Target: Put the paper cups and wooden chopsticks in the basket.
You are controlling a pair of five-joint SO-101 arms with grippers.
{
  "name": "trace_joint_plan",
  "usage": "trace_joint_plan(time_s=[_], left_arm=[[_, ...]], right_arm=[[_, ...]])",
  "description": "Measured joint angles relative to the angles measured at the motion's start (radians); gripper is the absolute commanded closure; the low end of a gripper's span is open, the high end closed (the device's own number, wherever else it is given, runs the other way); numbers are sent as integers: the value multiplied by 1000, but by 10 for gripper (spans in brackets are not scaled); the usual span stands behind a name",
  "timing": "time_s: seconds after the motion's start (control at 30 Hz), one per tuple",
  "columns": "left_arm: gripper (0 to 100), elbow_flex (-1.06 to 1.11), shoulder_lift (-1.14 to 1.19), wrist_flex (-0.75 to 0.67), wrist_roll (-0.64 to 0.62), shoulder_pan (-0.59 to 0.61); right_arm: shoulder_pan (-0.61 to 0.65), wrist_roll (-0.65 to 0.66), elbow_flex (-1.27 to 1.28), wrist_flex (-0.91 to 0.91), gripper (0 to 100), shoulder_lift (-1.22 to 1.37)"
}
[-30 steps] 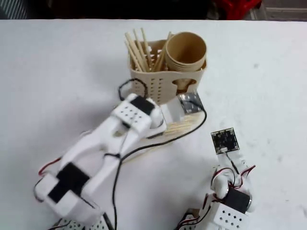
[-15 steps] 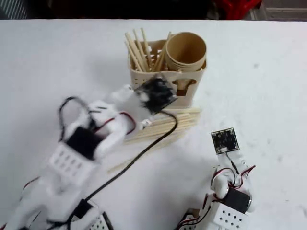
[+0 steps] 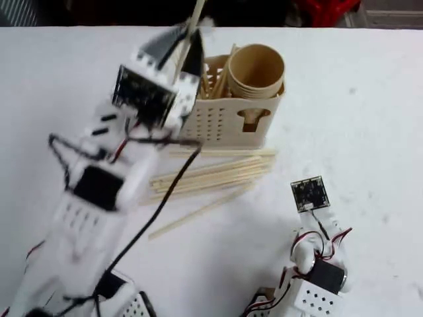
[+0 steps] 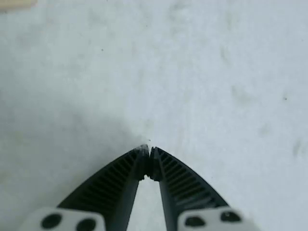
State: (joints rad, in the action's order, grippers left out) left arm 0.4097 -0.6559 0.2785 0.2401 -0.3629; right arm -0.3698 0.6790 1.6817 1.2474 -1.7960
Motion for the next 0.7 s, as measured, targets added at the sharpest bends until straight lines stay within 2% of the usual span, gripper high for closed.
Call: trace_joint_plan(time_s=[0.17,0.33,0.5,0.7], left_arm=[[976,-201,267,-57,-9,2],[974,-365,454,-57,-135,23],[973,-468,529,8,-258,77],[971,-529,532,97,-301,100]], right_arm=[[0,0,0,0,981,0],[0,0,0,0,981,0],[0,0,0,0,981,0],[0,0,0,0,981,0]])
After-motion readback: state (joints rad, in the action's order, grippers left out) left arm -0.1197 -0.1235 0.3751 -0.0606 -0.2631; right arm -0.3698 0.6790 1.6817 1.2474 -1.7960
